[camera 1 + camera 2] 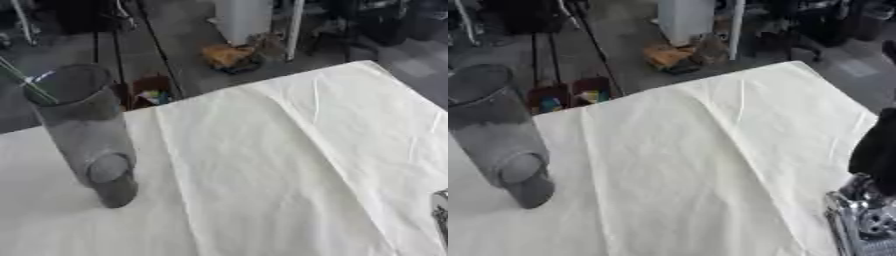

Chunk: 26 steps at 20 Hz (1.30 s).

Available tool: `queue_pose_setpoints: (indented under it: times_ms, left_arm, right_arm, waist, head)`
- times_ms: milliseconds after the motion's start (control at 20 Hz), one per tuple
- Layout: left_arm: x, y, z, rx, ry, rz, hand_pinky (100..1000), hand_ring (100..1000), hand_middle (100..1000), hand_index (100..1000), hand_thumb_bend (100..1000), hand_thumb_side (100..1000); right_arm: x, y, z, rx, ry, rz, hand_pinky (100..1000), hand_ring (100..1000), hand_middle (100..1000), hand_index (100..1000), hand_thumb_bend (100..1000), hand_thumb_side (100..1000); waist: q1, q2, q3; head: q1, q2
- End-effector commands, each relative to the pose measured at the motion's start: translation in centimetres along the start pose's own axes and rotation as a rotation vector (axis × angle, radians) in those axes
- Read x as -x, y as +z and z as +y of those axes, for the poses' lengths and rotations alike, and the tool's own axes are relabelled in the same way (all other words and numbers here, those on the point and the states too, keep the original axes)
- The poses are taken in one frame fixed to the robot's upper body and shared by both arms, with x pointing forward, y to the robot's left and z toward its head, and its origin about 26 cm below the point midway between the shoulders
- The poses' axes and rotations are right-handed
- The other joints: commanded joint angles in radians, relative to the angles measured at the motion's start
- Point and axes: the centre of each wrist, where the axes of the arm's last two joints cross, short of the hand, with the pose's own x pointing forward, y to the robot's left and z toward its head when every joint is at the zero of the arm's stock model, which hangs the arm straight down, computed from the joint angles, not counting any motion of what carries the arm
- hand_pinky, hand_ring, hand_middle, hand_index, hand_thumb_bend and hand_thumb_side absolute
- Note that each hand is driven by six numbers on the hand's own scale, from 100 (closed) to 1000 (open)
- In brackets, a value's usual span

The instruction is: Arrange flowers into the vase.

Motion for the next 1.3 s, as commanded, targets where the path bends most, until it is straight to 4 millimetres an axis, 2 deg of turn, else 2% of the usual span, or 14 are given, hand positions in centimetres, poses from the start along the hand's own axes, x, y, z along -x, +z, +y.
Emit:
queue_pose_setpoints:
  times_ms: [50,1050,1300]
  left_arm:
    - [-0.9,-0.1,-0.5,0.020,0.001,-0.030,626,635,640,254,100,763]
    - [-0.2,3.3,-1.7,0.135,-0.095,0.011,669,651,651,256,100,751]
    - [0.5,4.0,-1.6,0.154,-0.138,0.033,693,663,660,262,100,780]
  right_arm:
    - [-0.3,-0.7,0.3,0.006,-0.017,-0.040,708,801,754,822,100,589]
    - [-0.4,-0.8,0.4,0.012,-0.017,-0.043,706,797,749,818,100,574]
    - [-0.4,-0.8,0.4,0.013,-0.017,-0.042,705,796,748,818,100,570]
  waist:
    - [-0.004,-0.019,0.002]
    - [-0.003,-0.013,0.005]
    - [-0.003,-0.013,0.008]
  head:
    - [-0.001,-0.010]
    - [-0.012,-0.022]
    - [-0.013,-0.022]
